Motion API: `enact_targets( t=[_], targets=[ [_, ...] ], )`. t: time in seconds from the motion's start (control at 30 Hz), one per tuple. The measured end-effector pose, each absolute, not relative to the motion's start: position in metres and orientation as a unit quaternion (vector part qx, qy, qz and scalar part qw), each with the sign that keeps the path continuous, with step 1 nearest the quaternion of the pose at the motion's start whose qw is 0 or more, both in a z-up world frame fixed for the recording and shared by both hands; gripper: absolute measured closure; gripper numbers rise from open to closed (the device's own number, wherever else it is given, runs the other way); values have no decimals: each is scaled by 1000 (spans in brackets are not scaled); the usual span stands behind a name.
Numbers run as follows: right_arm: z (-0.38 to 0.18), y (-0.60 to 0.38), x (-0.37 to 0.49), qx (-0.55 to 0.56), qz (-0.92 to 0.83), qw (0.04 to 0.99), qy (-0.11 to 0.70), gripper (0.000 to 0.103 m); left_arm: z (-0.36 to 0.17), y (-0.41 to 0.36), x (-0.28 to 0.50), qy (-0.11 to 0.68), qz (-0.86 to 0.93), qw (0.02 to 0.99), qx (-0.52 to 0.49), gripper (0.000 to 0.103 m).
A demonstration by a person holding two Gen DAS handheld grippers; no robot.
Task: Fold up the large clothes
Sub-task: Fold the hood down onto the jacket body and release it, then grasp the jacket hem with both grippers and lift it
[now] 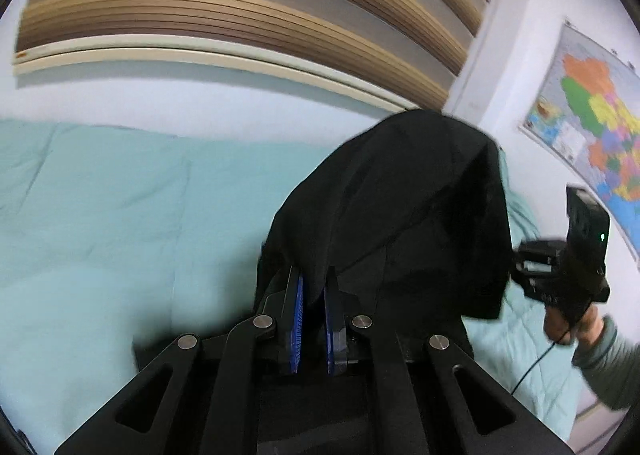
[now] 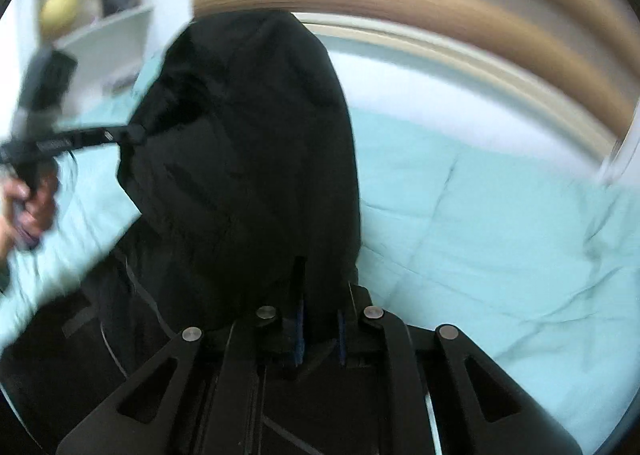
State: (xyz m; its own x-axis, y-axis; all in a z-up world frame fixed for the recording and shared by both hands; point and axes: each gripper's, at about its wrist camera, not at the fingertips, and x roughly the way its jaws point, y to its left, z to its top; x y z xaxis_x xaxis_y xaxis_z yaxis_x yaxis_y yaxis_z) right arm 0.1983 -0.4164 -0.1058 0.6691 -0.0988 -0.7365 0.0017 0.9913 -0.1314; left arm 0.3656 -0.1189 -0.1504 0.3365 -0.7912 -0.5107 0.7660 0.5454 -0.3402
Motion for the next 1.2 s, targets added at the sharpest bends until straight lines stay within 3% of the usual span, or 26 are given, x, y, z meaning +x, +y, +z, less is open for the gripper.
enact_targets(
  t=[0.13, 0.33, 0.43, 0.6, 0.7, 0.8, 0.87, 0.9, 0.97, 1.2],
  targets=[
    [-127, -384, 152, -113, -35, 885, 450, 89, -194, -72, 298, 397, -446, 802, 14, 93],
    [-202, -379, 107, -64, -55, 810, 580, 89, -268, -27, 251, 506, -367, 780, 11, 93],
    [-195, -387, 89, -10, -67, 806, 588, 88, -247, -9, 243, 486, -365, 794, 4, 93],
    [-138, -393, 98, 42, -70, 846, 527, 71, -183, -61, 260, 424, -399, 813, 12, 93],
    [-113, -394, 122, 70, -69, 862, 497, 70, -155, -97, 270, 410, -420, 809, 15, 92],
    [-101, -390, 157, 115, -67, 872, 470, 69, -139, -119, 289, 407, -442, 799, 15, 89],
    [-112, -382, 188, 142, -68, 869, 470, 61, -141, -140, 296, 420, -462, 781, 10, 81],
    [-122, -381, 199, 166, -60, 863, 474, 60, -145, -147, 299, 431, -472, 769, 7, 76],
    [-144, -381, 209, 195, -46, 849, 489, 60, -164, -160, 302, 453, -473, 755, 16, 56],
    [-267, -338, 184, 204, -39, 780, 590, 60, -288, -145, 278, 581, -441, 682, 52, 56]
  ],
)
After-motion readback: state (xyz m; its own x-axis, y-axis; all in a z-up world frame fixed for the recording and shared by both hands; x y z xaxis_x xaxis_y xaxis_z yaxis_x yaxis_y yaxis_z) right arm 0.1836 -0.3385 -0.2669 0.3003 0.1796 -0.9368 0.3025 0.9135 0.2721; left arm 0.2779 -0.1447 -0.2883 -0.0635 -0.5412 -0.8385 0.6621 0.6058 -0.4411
